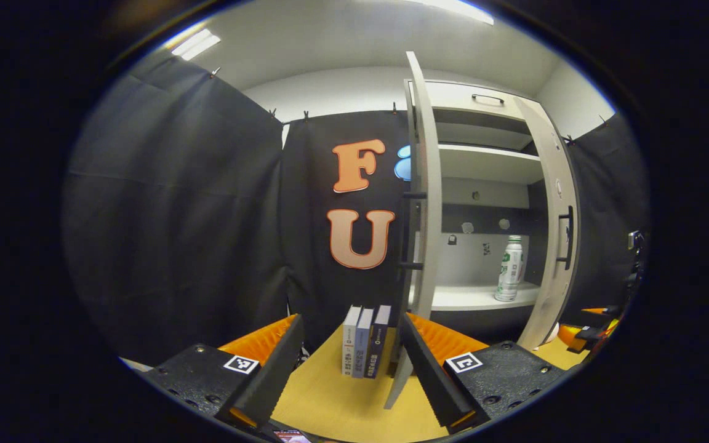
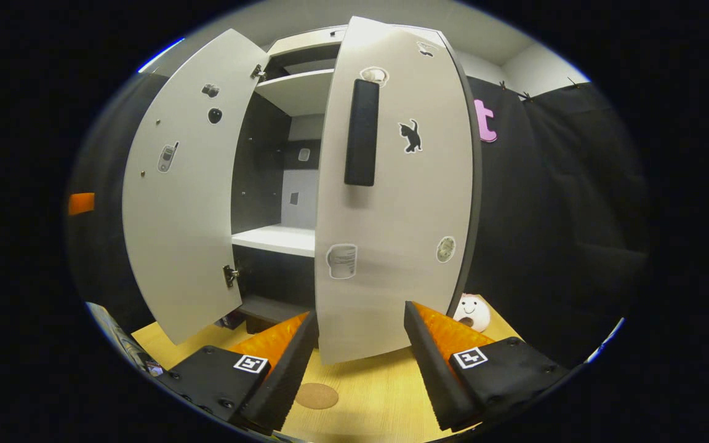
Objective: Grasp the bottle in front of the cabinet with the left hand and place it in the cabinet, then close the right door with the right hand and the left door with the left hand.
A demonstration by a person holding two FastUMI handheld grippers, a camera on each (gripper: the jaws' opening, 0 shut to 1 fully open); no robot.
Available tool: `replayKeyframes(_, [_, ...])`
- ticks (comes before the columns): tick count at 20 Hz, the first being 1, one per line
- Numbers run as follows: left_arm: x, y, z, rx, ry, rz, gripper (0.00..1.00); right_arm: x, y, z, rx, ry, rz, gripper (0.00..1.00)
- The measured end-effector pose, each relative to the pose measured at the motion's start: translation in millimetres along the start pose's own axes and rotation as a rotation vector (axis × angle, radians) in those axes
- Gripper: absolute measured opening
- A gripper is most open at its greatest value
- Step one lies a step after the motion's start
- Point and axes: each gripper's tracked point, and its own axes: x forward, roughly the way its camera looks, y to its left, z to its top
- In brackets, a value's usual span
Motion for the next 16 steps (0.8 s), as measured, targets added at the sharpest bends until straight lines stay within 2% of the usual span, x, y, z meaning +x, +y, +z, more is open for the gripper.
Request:
replayKeyframes(2, [12, 14, -4, 0.000, 0.005, 0.028, 0.93, -8, -8, 5, 0.010, 0.001, -0.014, 0.93])
replayKeyframes(8, [50, 31, -32, 0.000, 0.010, 0.073, 0.98, -32, -32, 28, 0.008, -0.024, -0.054, 0.93])
replayKeyframes(9, [57, 31, -38, -0.001, 0.014, 0.078, 0.95, -35, -37, 33, 0.002, -0.033, -0.065, 0.93])
replayKeyframes(12, [76, 33, -61, -0.031, 0.036, 0.085, 0.95, -45, -46, 39, 0.000, -0.041, -0.093, 0.93])
replayKeyframes(13, [81, 35, -69, -0.033, 0.048, 0.089, 0.95, -47, -49, 40, 0.001, -0.045, -0.105, 0.87])
replayKeyframes(14, [86, 37, -76, -0.027, 0.061, 0.095, 0.95, -50, -53, 42, 0.001, -0.051, -0.114, 0.96])
replayKeyframes(16, [91, 36, -91, -0.007, 0.090, 0.102, 0.98, -54, -58, 42, 0.001, -0.054, -0.129, 0.96])
